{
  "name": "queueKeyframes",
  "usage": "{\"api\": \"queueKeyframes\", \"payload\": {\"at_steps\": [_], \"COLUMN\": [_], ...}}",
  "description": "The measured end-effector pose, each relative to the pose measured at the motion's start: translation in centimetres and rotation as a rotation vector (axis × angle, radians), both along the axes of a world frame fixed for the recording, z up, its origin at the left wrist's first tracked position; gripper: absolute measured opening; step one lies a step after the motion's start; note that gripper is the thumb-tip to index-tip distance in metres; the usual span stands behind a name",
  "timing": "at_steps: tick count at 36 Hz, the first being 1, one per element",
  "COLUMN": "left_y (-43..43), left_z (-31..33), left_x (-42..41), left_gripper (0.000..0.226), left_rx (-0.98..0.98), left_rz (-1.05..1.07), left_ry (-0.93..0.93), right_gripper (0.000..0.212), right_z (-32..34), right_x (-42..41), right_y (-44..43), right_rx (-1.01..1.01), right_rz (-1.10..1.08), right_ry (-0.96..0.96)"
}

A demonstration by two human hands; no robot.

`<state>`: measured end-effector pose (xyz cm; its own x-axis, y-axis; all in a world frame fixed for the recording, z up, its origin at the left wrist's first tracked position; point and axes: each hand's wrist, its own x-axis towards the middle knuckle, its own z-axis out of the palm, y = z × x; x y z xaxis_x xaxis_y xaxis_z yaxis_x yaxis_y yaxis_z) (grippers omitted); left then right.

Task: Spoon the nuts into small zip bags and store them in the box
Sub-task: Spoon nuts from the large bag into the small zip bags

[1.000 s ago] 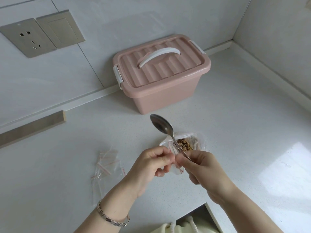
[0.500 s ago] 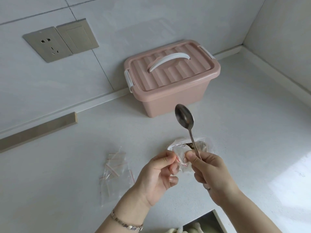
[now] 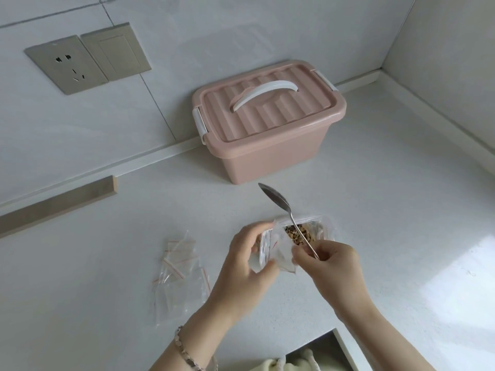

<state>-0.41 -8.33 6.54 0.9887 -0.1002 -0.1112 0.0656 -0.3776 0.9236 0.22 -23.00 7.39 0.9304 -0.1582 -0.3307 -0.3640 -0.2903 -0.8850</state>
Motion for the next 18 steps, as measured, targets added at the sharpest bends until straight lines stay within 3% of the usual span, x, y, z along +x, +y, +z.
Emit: {"api": "queueKeyframes", "payload": {"at_steps": [3,7,12,18], "left_y": [0.0,0.1,0.0,0.3], "left_z": [0.4,-0.3,-0.9,-1.5], "left_x": [-0.2,0.1,0.4,0.4], "left_gripper": [0.054,0.082,0.072,0.054], "left_rx": [-0.107,0.122,0.347,0.434], "left_rz": [-0.147,-0.201,-0.130,-0.081], "left_ry": [0.062,-0.144,-0.521,-0.646], "right_gripper": [0.023,0.031,0.032,0.023], "right_z": [0.5,1.0,1.0,0.2], "right_x": [-0.2,-0.3,-0.4,-0.5], "right_y": [0.2,0.2,0.0,-0.4], "right_rx": [0.109,0.204,0.187,0.083], "right_rz": [0.021,0.005,0.002,-0.002], "right_ry": [0.056,0.108,0.088,0.059]}}
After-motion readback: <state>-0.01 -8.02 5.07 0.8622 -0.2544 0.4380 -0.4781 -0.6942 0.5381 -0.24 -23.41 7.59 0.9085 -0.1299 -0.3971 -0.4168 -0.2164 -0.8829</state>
